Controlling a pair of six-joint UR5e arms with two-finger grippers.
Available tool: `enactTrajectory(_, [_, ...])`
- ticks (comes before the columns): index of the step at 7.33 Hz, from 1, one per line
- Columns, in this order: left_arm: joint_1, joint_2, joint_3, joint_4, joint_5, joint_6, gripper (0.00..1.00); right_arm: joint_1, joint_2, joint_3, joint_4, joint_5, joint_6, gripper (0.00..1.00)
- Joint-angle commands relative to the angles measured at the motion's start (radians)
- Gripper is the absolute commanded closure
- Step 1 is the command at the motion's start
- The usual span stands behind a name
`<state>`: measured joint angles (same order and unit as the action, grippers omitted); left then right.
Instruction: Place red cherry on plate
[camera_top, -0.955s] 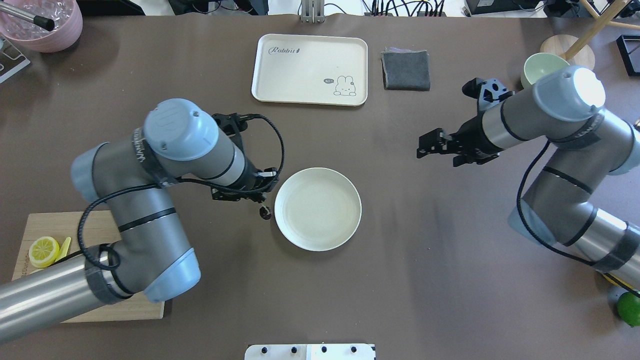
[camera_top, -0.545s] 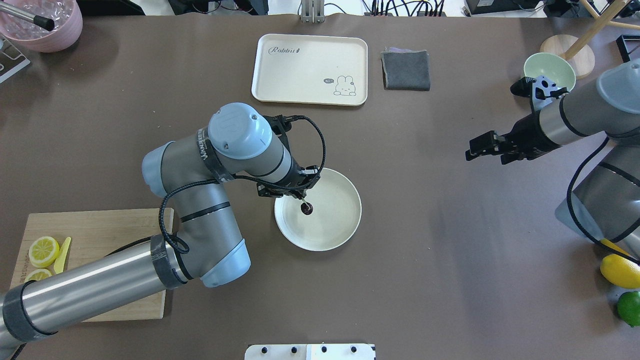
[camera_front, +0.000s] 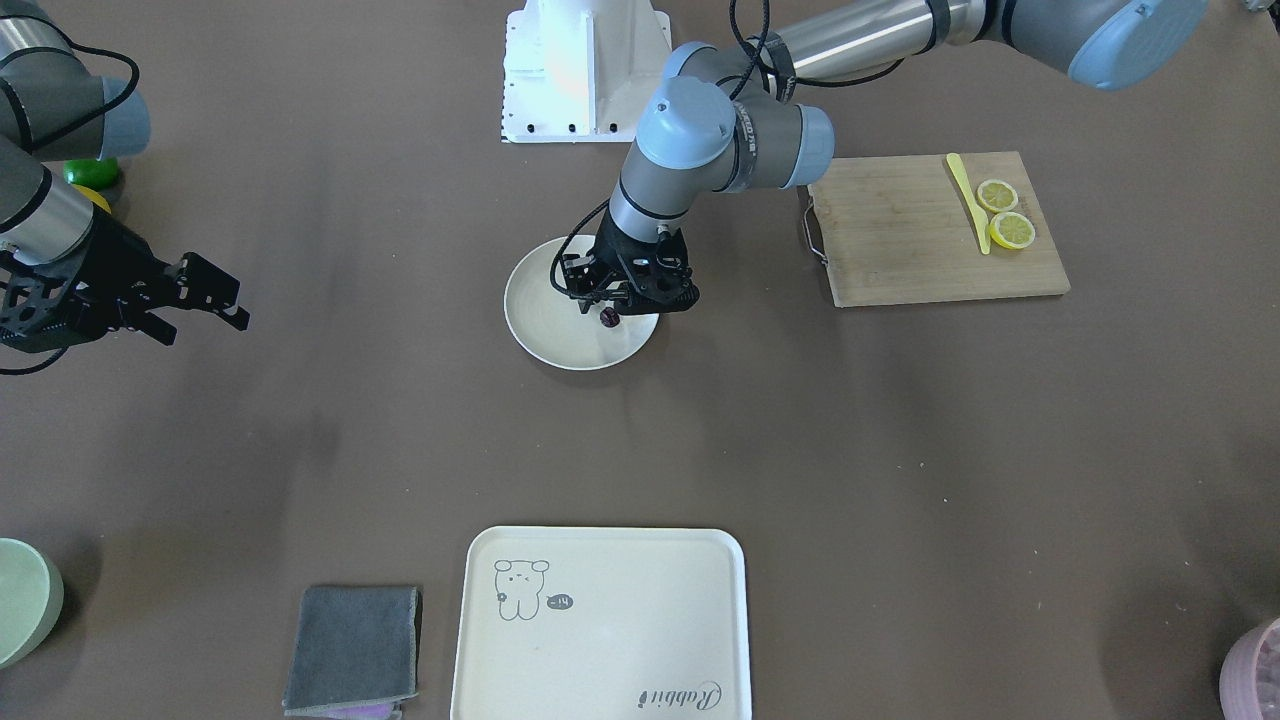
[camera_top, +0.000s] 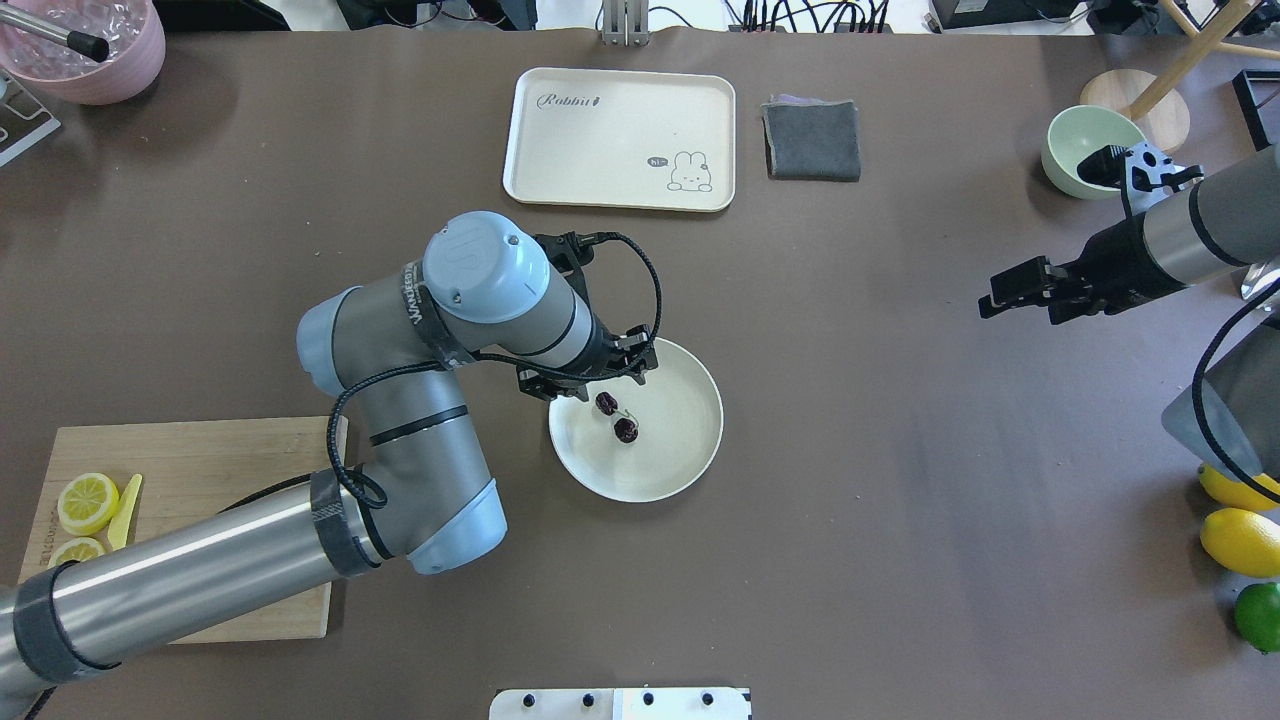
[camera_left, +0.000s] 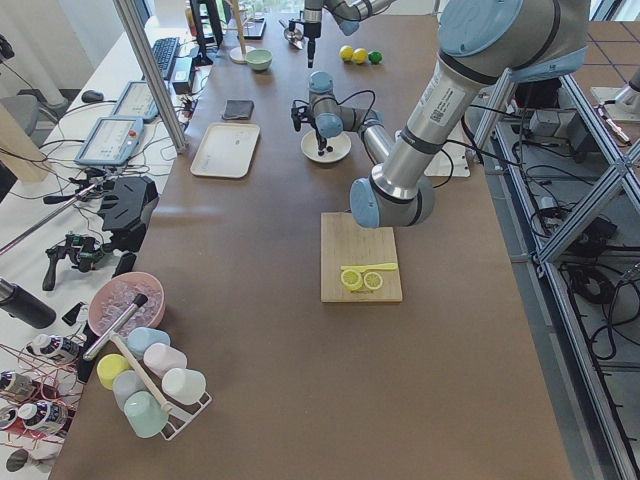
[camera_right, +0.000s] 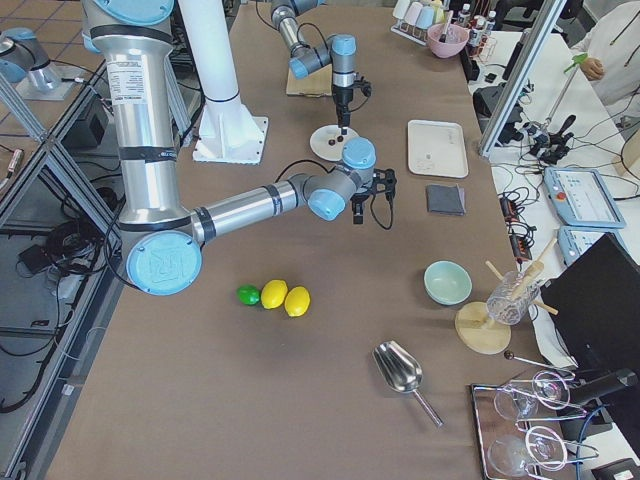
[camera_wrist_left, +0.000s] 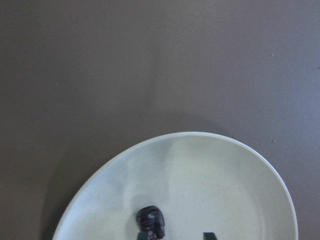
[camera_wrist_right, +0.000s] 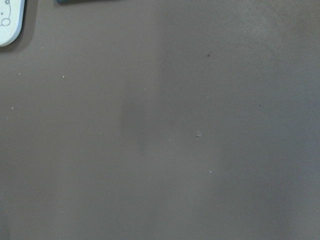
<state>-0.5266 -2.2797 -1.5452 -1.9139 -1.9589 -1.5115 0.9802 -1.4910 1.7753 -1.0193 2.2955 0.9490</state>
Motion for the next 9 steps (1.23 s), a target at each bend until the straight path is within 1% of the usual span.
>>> enactTrajectory(1, [-0.077, 0.237, -0.225, 0.044, -0.012, 0.247, 0.02, 0.059, -0.015, -0.005, -0.015, 0.016, -0.074, 0.00])
enactTrajectory(2, [-0.155, 0.343, -0.293, 0.114, -0.043, 0.489, 0.02, 0.124, -0.021, -0.011, -0.069, 0.056, -0.193, 0.00])
enactTrajectory(3, [-0.253, 0.432, -0.309, 0.119, -0.070, 0.686, 0.02, 0.176, -0.026, -0.023, -0.165, 0.061, -0.346, 0.00])
enactTrajectory(4, [-0.400, 0.527, -0.302, 0.119, -0.166, 0.890, 0.02, 0.214, -0.025, -0.048, -0.220, 0.053, -0.469, 0.00])
enactTrajectory(5, [-0.568, 0.584, -0.235, 0.121, -0.251, 1.138, 0.03, 0.254, -0.028, -0.066, -0.223, 0.062, -0.504, 0.00])
enactTrajectory(6, [-0.721, 0.665, -0.208, 0.121, -0.296, 1.362, 0.02, 0.299, -0.041, -0.077, -0.225, 0.064, -0.550, 0.00])
enactTrajectory(7, [-0.863, 0.716, -0.188, 0.125, -0.298, 1.531, 0.02, 0.334, -0.049, -0.097, -0.226, 0.080, -0.608, 0.00])
enactTrajectory(8, [-0.960, 0.776, -0.181, 0.172, -0.311, 1.689, 0.02, 0.357, -0.049, -0.115, -0.226, 0.091, -0.639, 0.00])
enactTrajectory(9, [-1.018, 0.787, -0.185, 0.322, -0.380, 1.732, 0.02, 0.359, -0.049, -0.120, -0.226, 0.084, -0.656, 0.00])
